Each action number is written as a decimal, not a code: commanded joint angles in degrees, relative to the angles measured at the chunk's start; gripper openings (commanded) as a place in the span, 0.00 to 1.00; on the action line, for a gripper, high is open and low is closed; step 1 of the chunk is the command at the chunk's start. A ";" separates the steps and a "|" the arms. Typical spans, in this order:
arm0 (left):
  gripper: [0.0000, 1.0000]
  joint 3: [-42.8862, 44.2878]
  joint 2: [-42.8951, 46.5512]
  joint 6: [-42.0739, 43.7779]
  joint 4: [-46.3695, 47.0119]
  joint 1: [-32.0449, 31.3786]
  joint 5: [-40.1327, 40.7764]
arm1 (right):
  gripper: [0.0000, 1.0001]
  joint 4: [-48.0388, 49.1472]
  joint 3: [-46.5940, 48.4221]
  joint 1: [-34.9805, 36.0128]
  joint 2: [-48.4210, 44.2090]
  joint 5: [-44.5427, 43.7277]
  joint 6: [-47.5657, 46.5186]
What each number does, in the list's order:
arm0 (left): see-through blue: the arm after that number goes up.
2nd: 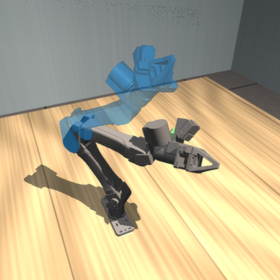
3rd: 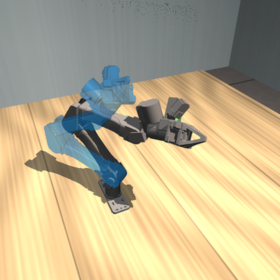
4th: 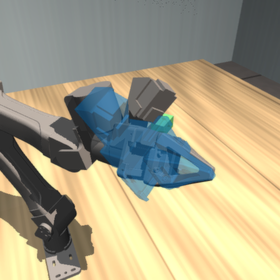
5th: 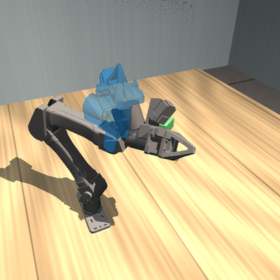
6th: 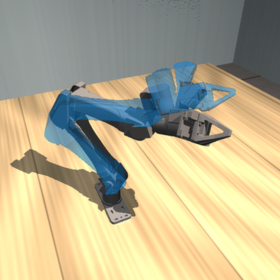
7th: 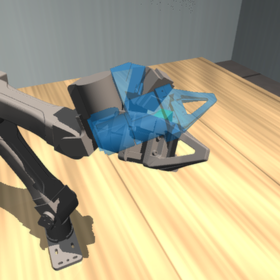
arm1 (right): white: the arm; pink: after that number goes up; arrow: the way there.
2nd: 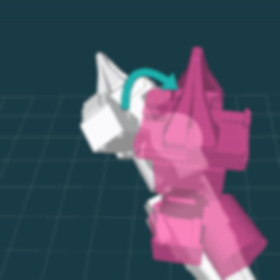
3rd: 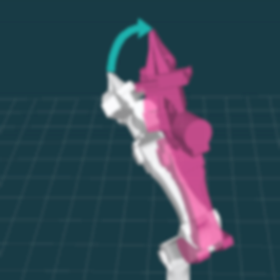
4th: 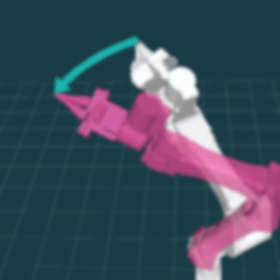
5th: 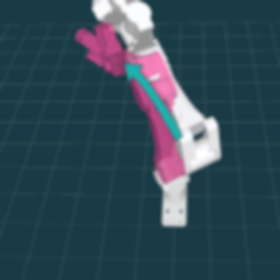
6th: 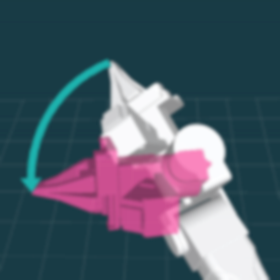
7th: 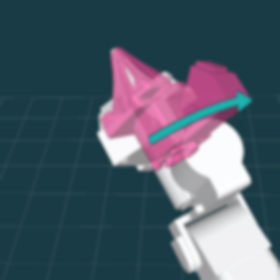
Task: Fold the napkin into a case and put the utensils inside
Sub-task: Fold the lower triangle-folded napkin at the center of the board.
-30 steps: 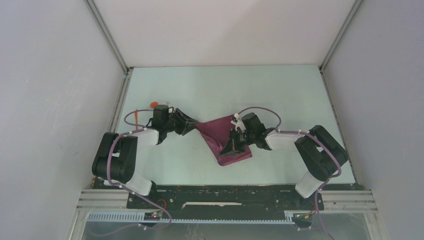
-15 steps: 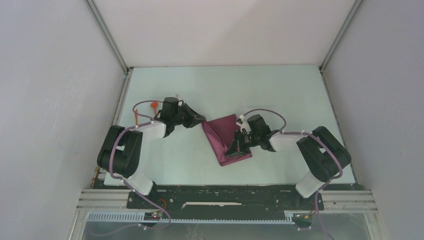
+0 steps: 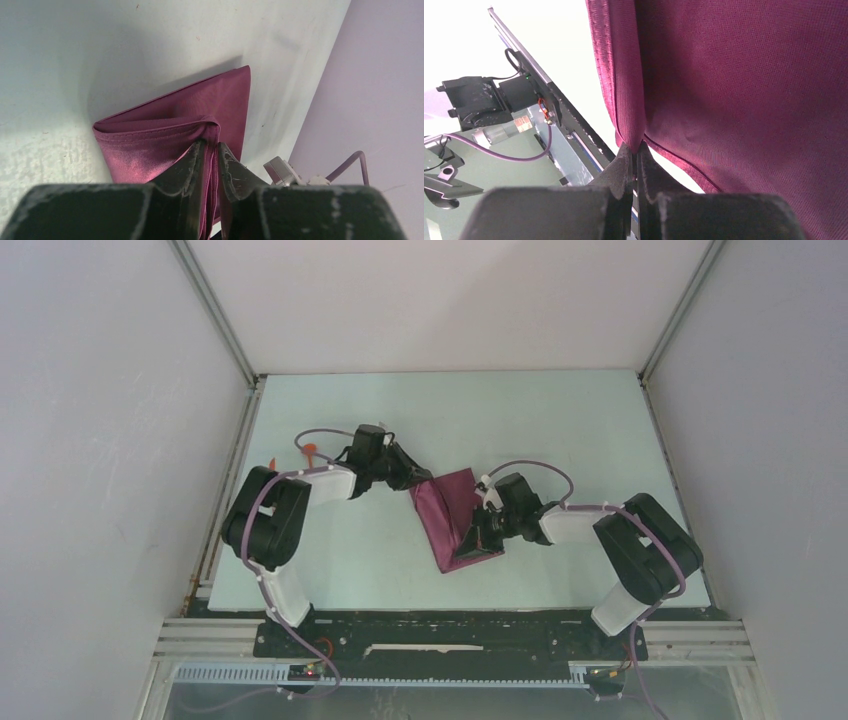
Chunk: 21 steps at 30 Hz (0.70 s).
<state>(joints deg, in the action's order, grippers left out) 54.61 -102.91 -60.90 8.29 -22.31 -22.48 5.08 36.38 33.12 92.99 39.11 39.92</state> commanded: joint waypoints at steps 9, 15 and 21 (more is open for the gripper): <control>0.18 5.12 -4.92 1.96 -1.19 -2.02 0.78 | 0.00 -2.83 -0.26 1.22 0.15 -4.19 -3.18; 0.18 6.01 -6.69 2.03 -1.18 -2.30 0.34 | 0.00 -2.45 -0.32 1.33 0.78 -3.81 -3.20; 0.17 7.15 -8.07 2.24 -1.18 -2.56 -0.17 | 0.00 -2.60 -0.26 1.54 0.73 -3.90 -3.25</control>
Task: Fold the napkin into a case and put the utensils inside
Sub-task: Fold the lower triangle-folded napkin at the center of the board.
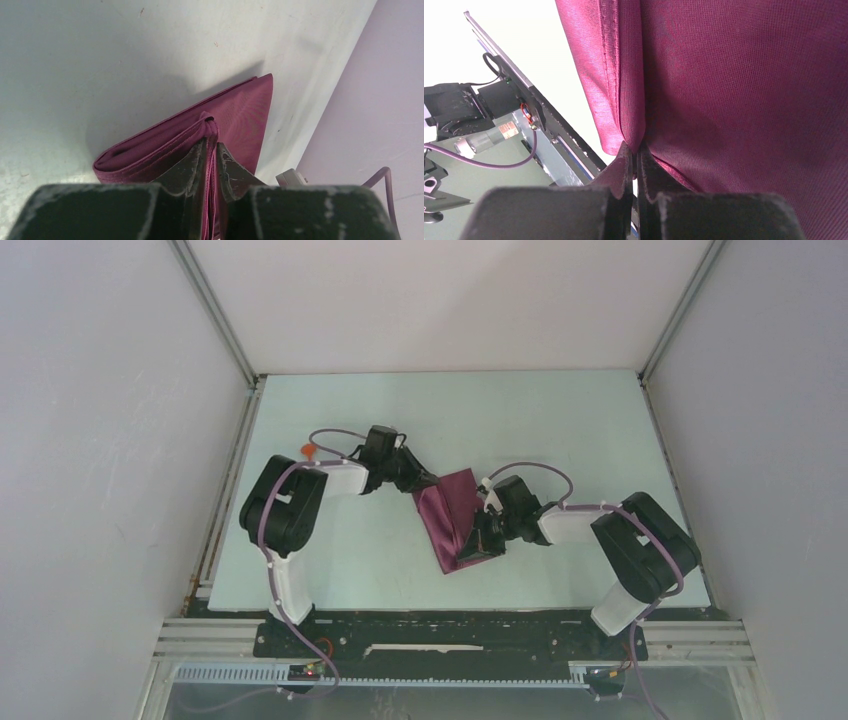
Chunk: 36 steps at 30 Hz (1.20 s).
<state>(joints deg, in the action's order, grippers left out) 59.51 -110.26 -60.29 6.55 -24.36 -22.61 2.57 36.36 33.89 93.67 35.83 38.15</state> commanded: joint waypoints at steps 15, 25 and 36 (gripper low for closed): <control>0.14 2.85 -2.78 2.58 0.57 -0.77 -1.09 | 0.35 -14.24 2.31 1.04 -7.70 -5.70 -4.66; 0.14 2.81 -2.81 2.90 0.52 -0.87 -1.47 | 0.71 -21.00 12.28 5.12 -14.20 -10.96 -11.56; 0.12 3.51 -3.43 3.82 0.40 -1.22 -2.58 | 0.71 -3.13 13.65 3.76 2.56 1.88 -7.61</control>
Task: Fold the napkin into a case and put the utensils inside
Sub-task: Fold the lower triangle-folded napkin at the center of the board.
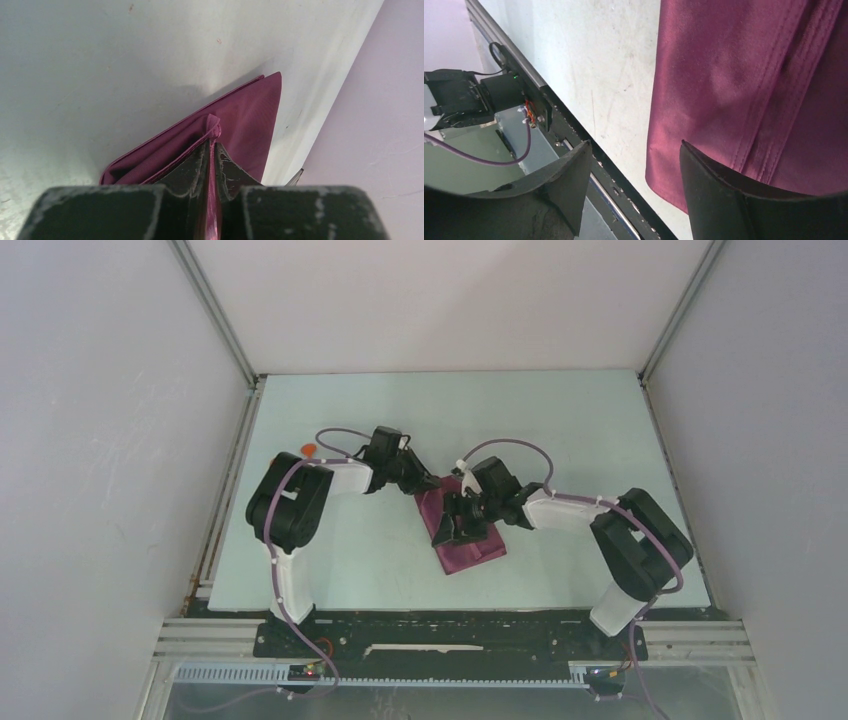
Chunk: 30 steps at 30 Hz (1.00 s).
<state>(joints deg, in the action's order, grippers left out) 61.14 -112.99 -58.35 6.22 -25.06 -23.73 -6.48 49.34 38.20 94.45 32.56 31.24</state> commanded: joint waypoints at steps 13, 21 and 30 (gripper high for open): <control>0.10 2.96 -3.02 2.16 1.34 -0.50 -4.33 | 0.74 26.02 3.83 -2.61 11.75 18.65 6.37; 0.10 3.28 -3.79 1.92 1.44 -0.36 -4.58 | 0.76 30.71 6.89 -4.58 18.80 22.45 7.26; 0.50 4.13 4.71 5.51 1.98 1.20 -7.31 | 0.75 33.93 4.40 -5.39 21.83 21.97 8.62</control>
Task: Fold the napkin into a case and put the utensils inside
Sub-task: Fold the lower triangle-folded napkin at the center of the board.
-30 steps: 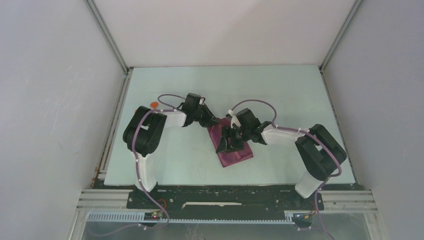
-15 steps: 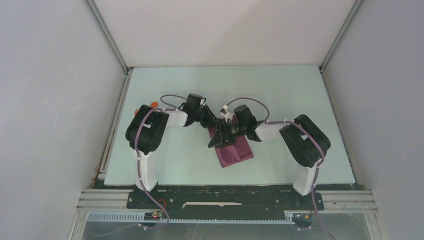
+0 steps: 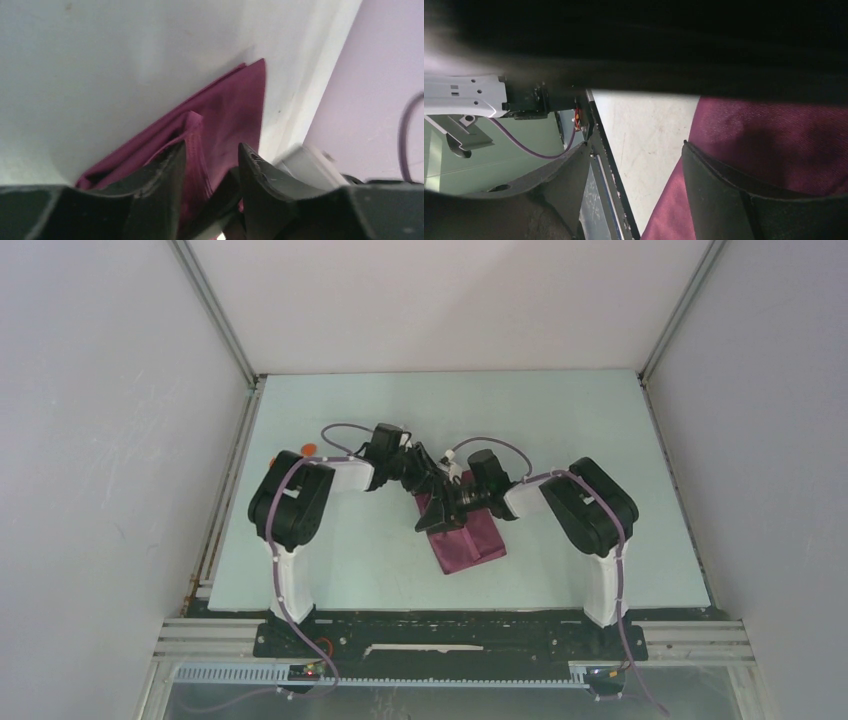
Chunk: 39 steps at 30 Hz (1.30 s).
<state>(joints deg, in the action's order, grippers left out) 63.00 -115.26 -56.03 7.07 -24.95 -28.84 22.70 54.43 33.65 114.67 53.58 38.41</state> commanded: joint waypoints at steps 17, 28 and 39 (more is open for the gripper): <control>0.10 -14.38 4.50 -14.68 39.61 6.20 -11.53 | 0.74 4.62 -1.05 -0.69 0.95 0.65 2.65; 0.04 -13.57 -5.29 -15.52 39.42 6.90 -11.15 | 0.74 4.86 -1.79 2.47 -0.73 -0.84 3.30; 0.00 -11.68 -7.01 -12.60 28.75 7.23 -9.95 | 0.75 0.96 -2.76 2.56 -4.66 -1.05 1.52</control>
<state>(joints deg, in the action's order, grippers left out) 50.00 -121.38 -70.91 40.47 -18.06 -39.75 26.57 52.31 35.66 115.00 52.73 41.34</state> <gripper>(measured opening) 0.004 0.742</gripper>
